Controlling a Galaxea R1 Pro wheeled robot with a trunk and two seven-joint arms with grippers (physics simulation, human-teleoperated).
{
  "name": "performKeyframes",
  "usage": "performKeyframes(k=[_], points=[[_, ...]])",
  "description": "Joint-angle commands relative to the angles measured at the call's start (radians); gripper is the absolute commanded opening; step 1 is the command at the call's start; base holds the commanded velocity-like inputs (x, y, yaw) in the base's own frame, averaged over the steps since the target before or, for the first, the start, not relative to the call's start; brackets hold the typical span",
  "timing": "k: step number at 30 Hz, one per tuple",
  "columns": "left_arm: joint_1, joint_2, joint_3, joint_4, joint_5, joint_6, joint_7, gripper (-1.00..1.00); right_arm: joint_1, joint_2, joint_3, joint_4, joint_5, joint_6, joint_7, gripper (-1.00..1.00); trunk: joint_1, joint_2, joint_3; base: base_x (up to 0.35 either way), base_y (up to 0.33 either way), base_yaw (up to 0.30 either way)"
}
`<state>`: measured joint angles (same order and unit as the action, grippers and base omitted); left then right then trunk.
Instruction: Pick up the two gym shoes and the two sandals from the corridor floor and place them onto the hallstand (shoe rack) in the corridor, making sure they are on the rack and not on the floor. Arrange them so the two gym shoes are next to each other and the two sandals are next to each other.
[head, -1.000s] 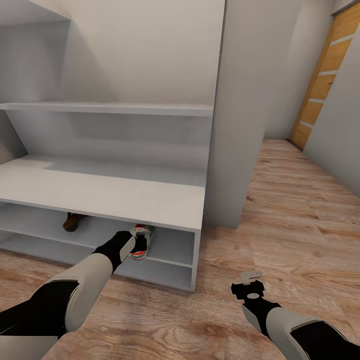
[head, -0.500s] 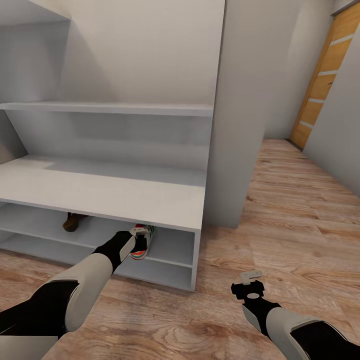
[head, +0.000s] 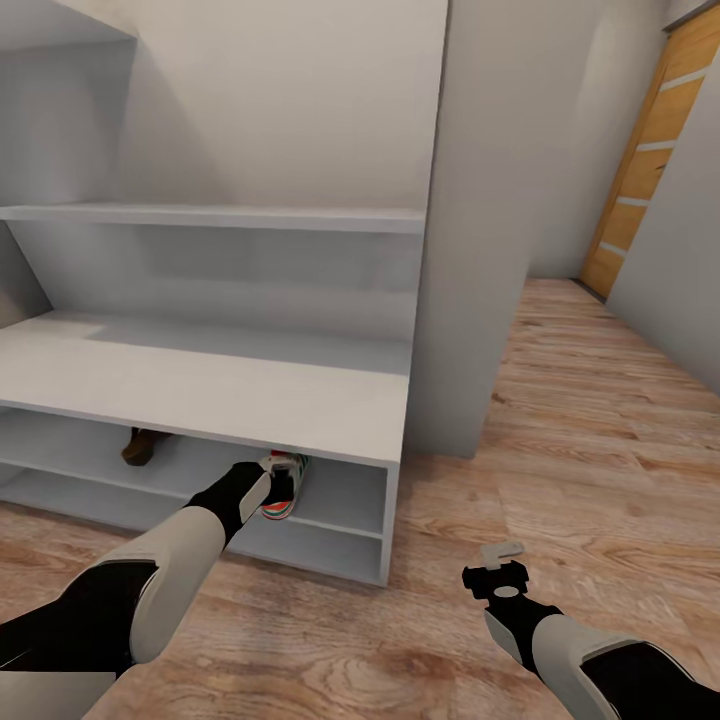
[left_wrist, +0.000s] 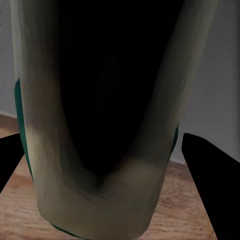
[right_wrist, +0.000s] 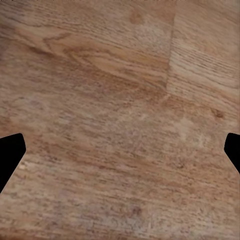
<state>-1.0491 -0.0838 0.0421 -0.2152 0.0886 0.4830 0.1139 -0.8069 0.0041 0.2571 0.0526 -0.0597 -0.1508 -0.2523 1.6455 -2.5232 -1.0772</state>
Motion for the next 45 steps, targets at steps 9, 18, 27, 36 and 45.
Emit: performKeyframes(k=[9, 18, 27, 36, 45], points=[[0.000, -0.001, 0.004, -0.001, 0.009, 0.005, 0.007, -1.00, -0.001, 0.001, 0.007, 0.003, -0.006, -0.007, -0.001, 1.00, 0.000, 0.000, -0.001, 0.014, -0.010, 0.000], [0.000, 0.002, 0.004, 0.029, 0.008, 0.003, 0.007, -1.00, -0.001, 0.001, 0.007, 0.004, -0.006, -0.007, -0.001, 1.00, 0.000, 0.000, -0.001, 0.002, -0.001, 0.000], [-0.001, 0.005, 0.004, 0.050, 0.008, -0.043, 0.007, -1.00, -0.001, 0.002, 0.007, 0.004, -0.006, -0.007, -0.001, 1.00, 0.000, 0.000, -0.001, 0.000, 0.000, 0.000], [0.000, 0.006, 0.003, 0.052, 0.008, -0.051, 0.007, -1.00, -0.001, 0.002, 0.007, 0.003, -0.006, -0.007, -0.001, 1.00, 0.000, 0.000, -0.001, 0.005, 0.000, 0.000], [0.000, 0.006, 0.003, 0.053, 0.008, -0.052, 0.007, -1.00, -0.001, 0.002, 0.007, 0.004, -0.006, -0.007, -0.001, 1.00, 0.000, 0.000, -0.001, 0.080, -0.013, 0.000]])
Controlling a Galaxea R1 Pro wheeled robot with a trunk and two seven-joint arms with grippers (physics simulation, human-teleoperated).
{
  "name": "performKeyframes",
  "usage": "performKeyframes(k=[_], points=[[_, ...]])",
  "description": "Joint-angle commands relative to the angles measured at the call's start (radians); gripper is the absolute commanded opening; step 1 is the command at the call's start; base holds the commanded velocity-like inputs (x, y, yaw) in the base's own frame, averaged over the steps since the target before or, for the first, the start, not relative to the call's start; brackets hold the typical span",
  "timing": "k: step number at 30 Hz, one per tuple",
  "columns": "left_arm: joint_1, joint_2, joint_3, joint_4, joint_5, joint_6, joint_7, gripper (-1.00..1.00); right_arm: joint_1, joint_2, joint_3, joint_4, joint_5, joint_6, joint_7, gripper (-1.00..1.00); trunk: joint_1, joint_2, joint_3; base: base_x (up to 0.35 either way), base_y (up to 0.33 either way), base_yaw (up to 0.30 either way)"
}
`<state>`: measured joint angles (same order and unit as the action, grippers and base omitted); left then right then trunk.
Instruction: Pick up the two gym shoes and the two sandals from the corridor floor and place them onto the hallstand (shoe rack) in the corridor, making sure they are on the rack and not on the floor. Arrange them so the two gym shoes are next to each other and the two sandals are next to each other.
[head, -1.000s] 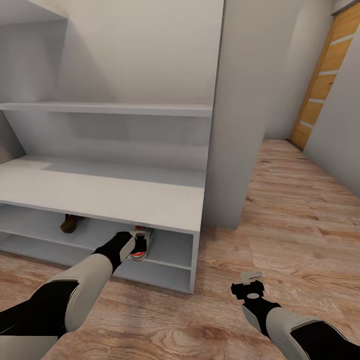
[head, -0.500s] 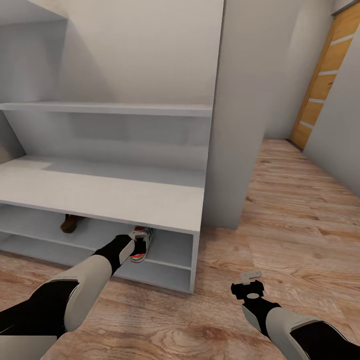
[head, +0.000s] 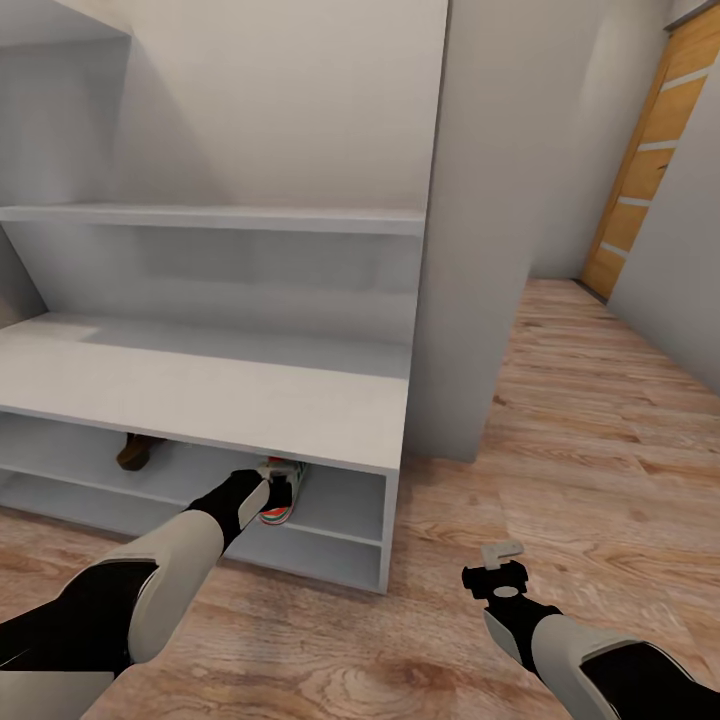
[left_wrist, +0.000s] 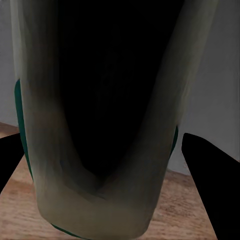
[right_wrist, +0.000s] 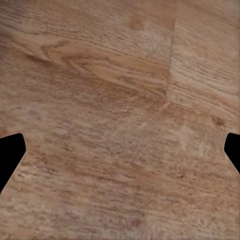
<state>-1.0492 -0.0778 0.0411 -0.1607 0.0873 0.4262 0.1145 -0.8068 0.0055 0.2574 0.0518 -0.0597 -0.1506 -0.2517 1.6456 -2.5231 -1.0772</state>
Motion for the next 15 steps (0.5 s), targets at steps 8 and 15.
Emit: performKeyframes(k=[8, 15], points=[[0.000, 0.000, 0.004, -0.002, 0.009, 0.005, 0.007, -1.00, -0.002, 0.001, 0.007, 0.004, -0.006, -0.007, -0.001, 1.00, 0.000, 0.000, -0.001, 0.013, -0.002, 0.000], [0.000, 0.000, 0.004, -0.002, 0.009, 0.005, 0.007, -1.00, -0.002, 0.001, 0.007, 0.004, -0.006, -0.007, -0.001, 1.00, 0.000, 0.000, -0.001, 0.002, 0.000, 0.000]])
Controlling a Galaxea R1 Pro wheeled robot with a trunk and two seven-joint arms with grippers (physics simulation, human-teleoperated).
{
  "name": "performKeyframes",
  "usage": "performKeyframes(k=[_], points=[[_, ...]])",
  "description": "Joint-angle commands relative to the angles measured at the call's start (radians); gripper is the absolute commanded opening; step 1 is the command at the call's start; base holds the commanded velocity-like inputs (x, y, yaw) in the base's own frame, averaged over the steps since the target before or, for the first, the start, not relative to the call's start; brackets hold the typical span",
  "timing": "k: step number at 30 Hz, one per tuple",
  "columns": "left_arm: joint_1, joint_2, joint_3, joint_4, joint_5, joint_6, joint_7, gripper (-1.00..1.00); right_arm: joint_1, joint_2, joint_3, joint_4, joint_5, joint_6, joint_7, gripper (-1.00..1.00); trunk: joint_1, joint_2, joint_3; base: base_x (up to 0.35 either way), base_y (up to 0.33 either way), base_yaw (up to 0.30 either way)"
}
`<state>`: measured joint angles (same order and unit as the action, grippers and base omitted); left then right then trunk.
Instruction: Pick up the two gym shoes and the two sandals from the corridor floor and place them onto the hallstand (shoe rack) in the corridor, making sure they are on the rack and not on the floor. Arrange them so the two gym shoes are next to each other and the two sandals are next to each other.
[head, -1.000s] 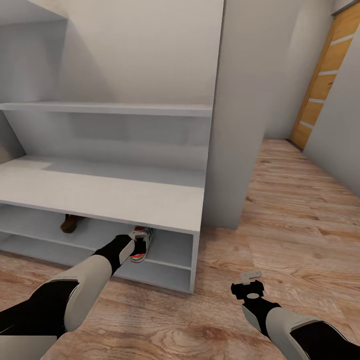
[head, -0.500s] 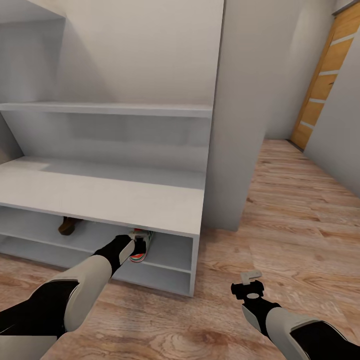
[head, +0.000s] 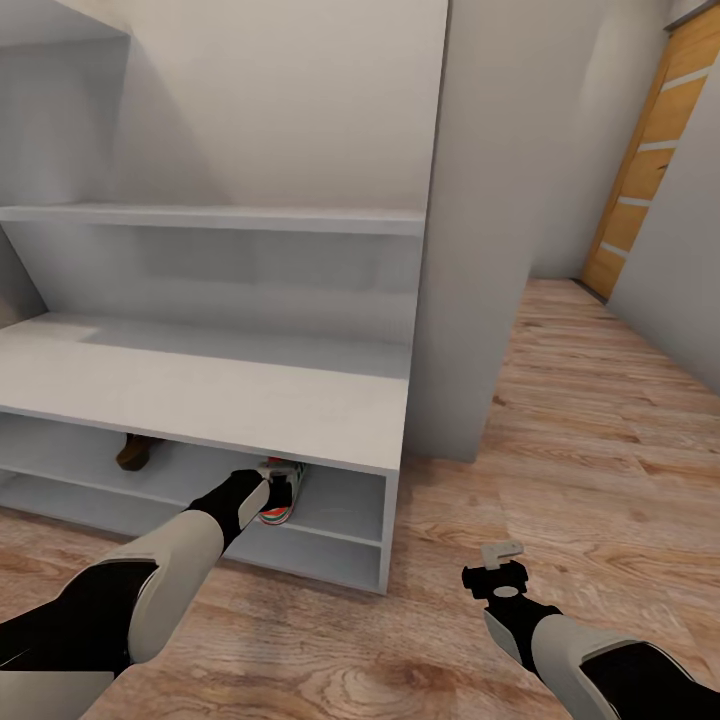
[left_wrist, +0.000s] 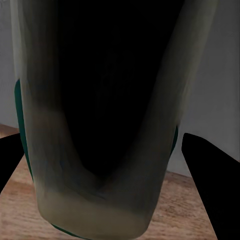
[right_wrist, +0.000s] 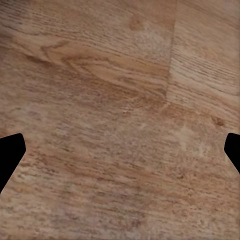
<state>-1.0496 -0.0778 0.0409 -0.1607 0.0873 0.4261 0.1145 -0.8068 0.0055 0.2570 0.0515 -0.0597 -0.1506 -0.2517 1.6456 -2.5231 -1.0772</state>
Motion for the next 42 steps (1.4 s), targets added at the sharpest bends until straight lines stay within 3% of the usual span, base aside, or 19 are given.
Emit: performKeyframes(k=[1, 42], points=[[0.000, 0.000, 0.004, -0.002, 0.009, 0.005, 0.007, -1.00, -0.002, 0.001, 0.007, 0.004, -0.006, -0.007, -0.001, 1.00, 0.000, 0.000, -0.001, 0.000, 0.000, 0.000], [0.000, 0.000, 0.005, -0.001, 0.009, 0.003, 0.002, -1.00, -0.002, 0.001, 0.007, 0.005, -0.006, -0.007, -0.001, 1.00, 0.000, 0.000, -0.001, 0.007, -0.006, 0.000]])
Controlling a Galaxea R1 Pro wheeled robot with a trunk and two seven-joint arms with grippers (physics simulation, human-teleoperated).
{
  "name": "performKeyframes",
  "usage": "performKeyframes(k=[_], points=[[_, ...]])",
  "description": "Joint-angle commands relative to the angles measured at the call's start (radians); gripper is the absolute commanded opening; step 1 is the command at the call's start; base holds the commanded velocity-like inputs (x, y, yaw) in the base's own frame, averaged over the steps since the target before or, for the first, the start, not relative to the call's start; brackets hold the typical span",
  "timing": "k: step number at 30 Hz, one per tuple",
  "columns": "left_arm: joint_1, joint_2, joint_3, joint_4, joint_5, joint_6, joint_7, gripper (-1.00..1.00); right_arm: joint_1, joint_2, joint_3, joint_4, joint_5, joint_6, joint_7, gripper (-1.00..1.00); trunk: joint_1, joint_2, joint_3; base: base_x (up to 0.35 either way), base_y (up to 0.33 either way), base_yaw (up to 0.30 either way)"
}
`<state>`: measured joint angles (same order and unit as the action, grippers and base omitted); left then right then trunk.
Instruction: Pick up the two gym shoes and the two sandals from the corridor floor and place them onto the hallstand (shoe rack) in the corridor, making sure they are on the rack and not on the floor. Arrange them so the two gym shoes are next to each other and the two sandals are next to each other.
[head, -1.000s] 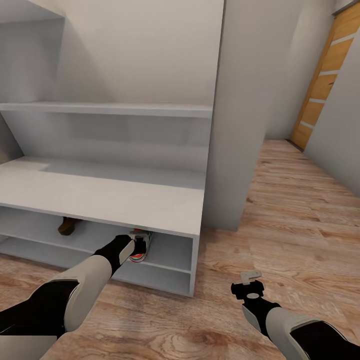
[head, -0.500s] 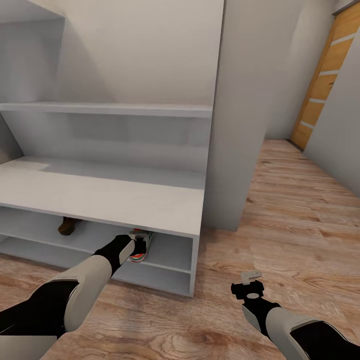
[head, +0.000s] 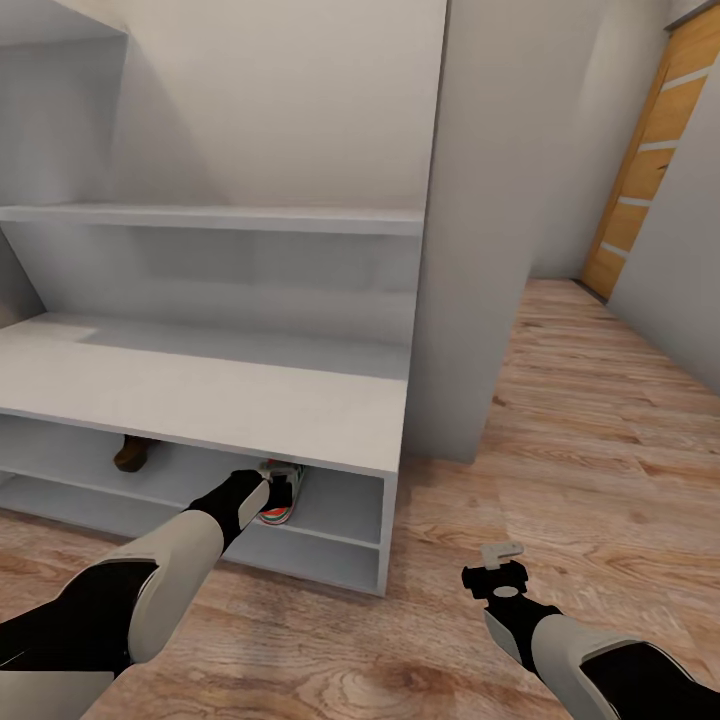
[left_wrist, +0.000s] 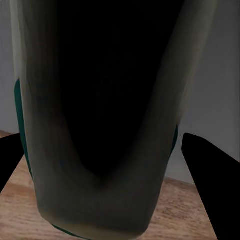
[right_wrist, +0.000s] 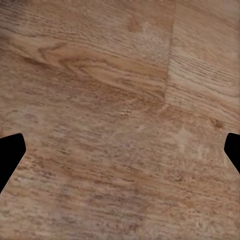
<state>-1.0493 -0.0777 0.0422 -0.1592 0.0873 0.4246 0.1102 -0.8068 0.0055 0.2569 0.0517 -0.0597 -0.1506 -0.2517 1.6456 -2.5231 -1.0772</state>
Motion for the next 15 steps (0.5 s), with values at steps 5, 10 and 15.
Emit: performKeyframes(k=[5, 10, 15], points=[[0.000, 0.000, 0.004, -0.002, 0.009, 0.005, 0.007, -1.00, -0.002, 0.001, 0.007, 0.004, -0.006, -0.007, -0.001, 1.00, 0.000, 0.000, -0.001, 0.002, -0.002, 0.000], [0.000, 0.000, 0.004, -0.002, 0.009, 0.005, 0.007, 1.00, -0.002, 0.001, 0.007, 0.004, -0.006, -0.007, -0.001, 1.00, 0.000, 0.000, -0.001, 0.000, 0.000, 0.000], [0.000, 0.000, 0.004, -0.002, 0.009, 0.005, 0.007, 1.00, -0.002, 0.001, 0.007, 0.004, -0.006, -0.007, -0.001, 1.00, 0.000, 0.000, -0.001, 0.000, 0.000, 0.000]])
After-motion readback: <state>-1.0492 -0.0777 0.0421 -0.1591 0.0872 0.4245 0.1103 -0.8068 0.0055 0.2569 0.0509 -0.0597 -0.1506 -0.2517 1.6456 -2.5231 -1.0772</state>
